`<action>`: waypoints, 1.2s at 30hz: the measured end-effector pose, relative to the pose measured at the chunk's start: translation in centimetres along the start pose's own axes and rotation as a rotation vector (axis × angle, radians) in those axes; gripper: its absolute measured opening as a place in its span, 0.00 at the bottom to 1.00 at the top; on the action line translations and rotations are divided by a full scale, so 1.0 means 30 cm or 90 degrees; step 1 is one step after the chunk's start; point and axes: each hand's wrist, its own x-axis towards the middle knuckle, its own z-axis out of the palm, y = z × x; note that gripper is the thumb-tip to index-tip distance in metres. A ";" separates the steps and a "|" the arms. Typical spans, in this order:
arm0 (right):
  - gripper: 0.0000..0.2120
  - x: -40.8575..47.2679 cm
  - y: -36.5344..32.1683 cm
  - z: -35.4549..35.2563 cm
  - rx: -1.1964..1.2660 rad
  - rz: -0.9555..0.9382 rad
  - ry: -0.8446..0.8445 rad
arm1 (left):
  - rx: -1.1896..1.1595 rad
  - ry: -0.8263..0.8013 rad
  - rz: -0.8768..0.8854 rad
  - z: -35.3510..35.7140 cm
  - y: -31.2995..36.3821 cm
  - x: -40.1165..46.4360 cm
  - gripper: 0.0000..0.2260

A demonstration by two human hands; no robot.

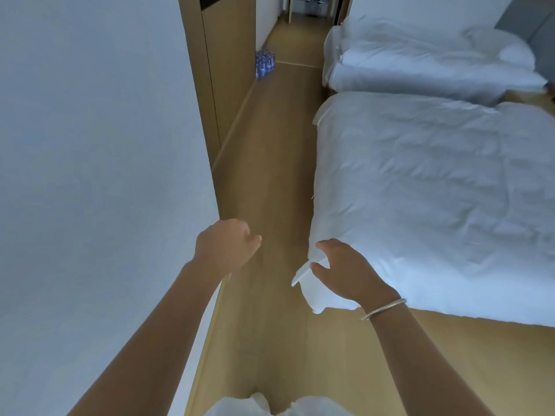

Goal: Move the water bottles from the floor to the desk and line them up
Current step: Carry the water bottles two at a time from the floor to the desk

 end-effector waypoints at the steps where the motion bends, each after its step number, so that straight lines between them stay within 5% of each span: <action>1: 0.24 0.041 0.007 -0.011 -0.001 0.000 -0.005 | 0.000 -0.005 0.001 -0.004 -0.001 0.041 0.13; 10: 0.24 0.512 0.063 -0.107 0.044 -0.005 -0.030 | 0.018 -0.035 0.022 -0.010 0.016 0.481 0.15; 36: 0.24 2.272 0.306 -0.715 0.005 -0.015 -0.056 | -0.019 -0.096 0.025 -0.152 0.224 2.337 0.14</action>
